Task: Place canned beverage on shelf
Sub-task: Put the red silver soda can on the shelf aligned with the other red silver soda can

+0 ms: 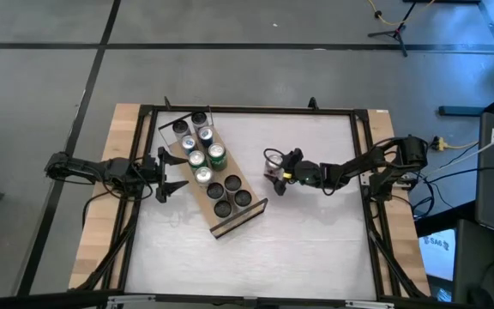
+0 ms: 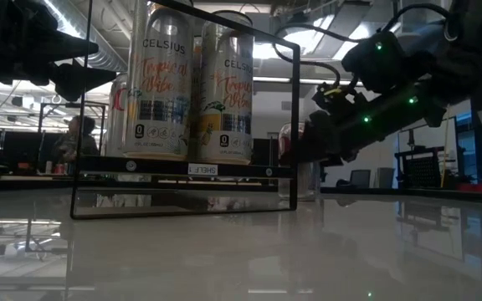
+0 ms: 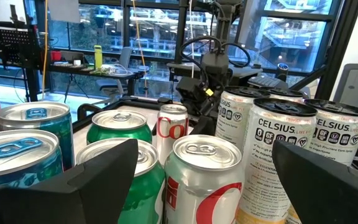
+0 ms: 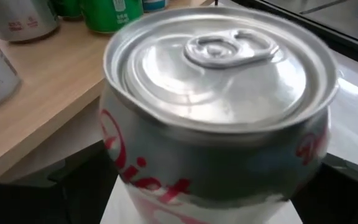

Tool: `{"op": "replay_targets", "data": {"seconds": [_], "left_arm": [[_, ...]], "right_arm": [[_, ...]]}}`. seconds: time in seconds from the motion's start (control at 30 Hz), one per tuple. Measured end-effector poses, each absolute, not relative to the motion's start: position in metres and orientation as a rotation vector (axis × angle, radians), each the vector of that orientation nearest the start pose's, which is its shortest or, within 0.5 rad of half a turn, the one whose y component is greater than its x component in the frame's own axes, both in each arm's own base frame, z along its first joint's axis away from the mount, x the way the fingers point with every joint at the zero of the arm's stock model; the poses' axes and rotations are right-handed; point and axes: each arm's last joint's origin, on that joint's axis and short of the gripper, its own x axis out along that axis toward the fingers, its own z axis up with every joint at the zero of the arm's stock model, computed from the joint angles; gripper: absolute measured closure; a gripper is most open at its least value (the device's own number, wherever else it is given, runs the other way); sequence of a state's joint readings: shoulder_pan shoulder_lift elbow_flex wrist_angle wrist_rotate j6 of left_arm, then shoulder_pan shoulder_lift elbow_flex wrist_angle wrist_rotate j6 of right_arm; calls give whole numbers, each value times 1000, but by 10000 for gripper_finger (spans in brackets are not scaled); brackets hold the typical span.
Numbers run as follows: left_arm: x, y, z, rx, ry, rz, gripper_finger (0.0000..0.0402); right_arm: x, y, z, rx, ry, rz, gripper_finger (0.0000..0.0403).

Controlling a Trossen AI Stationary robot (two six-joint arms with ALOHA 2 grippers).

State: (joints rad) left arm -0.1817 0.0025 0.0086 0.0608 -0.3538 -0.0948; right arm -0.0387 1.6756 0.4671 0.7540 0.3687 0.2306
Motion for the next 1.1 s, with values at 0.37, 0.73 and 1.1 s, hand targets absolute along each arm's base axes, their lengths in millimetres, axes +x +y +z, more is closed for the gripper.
{"op": "replay_targets", "data": {"seconds": [0.37,0.73,1.1], "left_arm": [[96,-7,172,-112,-73,169,40],[96,-7,172,-112,-73,169,40],[96,-7,172,-112,-73,169,40]], "right_arm": [[274,-19,113,111,464,-351,92],[276,-13,114,-119,493,-83,87],[272,-40,113,-66,488,89,104]]}}
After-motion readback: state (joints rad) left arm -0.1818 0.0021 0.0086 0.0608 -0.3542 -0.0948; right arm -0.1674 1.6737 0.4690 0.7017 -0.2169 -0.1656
